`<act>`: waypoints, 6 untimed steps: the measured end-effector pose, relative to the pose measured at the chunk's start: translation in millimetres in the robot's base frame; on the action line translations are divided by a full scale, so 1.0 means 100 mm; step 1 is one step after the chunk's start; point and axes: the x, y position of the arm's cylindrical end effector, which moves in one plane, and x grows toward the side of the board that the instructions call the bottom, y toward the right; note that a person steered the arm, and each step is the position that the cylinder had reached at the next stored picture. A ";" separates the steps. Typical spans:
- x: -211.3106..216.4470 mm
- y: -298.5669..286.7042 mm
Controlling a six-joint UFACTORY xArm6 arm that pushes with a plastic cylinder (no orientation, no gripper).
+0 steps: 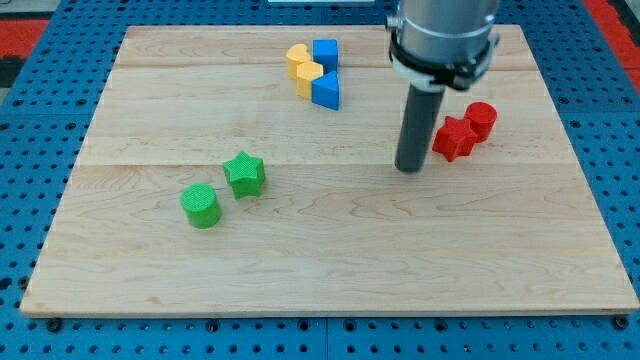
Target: Place the blue cube at the top center of the board
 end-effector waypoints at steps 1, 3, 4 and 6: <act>-0.38 -0.01; -0.79 -0.61; -0.95 -0.81; -1.45 -0.83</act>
